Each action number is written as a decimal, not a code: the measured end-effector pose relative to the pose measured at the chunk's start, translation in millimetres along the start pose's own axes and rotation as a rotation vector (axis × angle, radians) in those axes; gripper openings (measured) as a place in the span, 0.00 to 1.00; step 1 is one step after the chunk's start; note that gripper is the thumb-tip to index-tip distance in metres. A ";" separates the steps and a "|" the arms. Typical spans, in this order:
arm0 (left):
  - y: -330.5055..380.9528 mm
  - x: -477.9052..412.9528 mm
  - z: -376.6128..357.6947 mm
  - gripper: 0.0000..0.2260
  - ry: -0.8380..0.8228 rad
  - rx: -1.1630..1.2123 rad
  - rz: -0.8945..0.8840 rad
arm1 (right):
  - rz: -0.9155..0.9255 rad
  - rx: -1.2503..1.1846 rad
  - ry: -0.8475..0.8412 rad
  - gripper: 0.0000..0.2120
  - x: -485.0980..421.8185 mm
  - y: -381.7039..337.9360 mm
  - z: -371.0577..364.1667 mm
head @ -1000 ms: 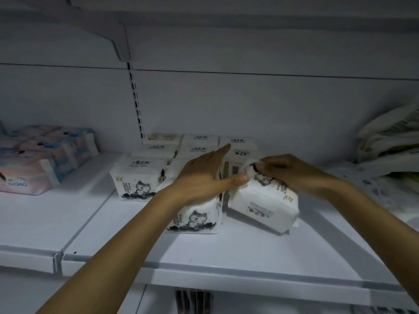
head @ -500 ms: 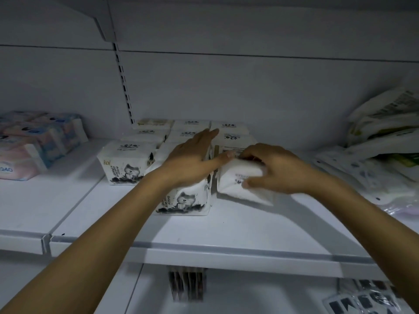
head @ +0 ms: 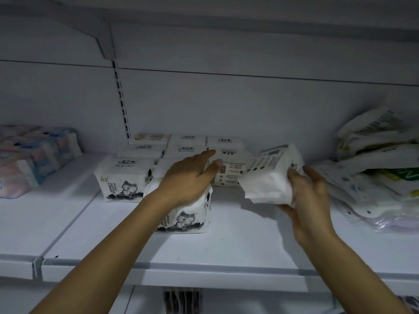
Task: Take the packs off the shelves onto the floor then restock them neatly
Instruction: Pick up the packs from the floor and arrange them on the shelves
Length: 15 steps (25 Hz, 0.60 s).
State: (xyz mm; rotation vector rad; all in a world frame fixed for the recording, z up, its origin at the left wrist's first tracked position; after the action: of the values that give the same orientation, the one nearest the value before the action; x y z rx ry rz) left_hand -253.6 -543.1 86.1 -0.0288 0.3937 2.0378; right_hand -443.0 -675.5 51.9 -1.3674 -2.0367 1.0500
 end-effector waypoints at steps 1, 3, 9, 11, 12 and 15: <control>0.6 0.2 -0.1 0.30 0.000 0.001 -0.006 | -0.004 0.028 0.005 0.18 7.4 3.4 5.3; 3.0 -0.8 -1.5 0.33 -0.011 -0.059 -0.033 | 0.048 0.195 -0.038 0.15 20.6 6.0 9.2; 0.9 -6.1 -9.6 0.27 -0.017 -0.107 -0.100 | 0.797 1.231 -0.729 0.40 47.1 -1.3 -66.0; 1.6 -5.3 -10.1 0.26 -0.010 -0.124 -0.104 | 0.800 1.381 -0.887 0.42 37.4 13.0 -82.8; 2.0 -4.2 -8.8 0.28 0.006 -0.125 -0.102 | 0.775 1.411 -0.894 0.39 30.4 18.1 -86.8; -0.2 -1.0 -10.0 0.36 0.045 -0.127 -0.092 | 0.872 1.534 -0.630 0.33 16.3 24.0 -91.2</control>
State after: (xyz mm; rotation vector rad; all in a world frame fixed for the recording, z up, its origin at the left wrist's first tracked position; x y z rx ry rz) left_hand -254.4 -546.8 76.9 -0.1676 0.2851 1.9709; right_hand -369.5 -625.0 86.6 -0.9195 -0.1868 2.7390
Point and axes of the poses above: each hand's wrist, its own x-axis away from the middle knuckle, its own z-axis out of the back of the hand, y = z × x, the point moved 10 cm from there along -x, towards the middle knuckle, and after that the axes turned 15 degrees about -x, right-handed, at the moved point
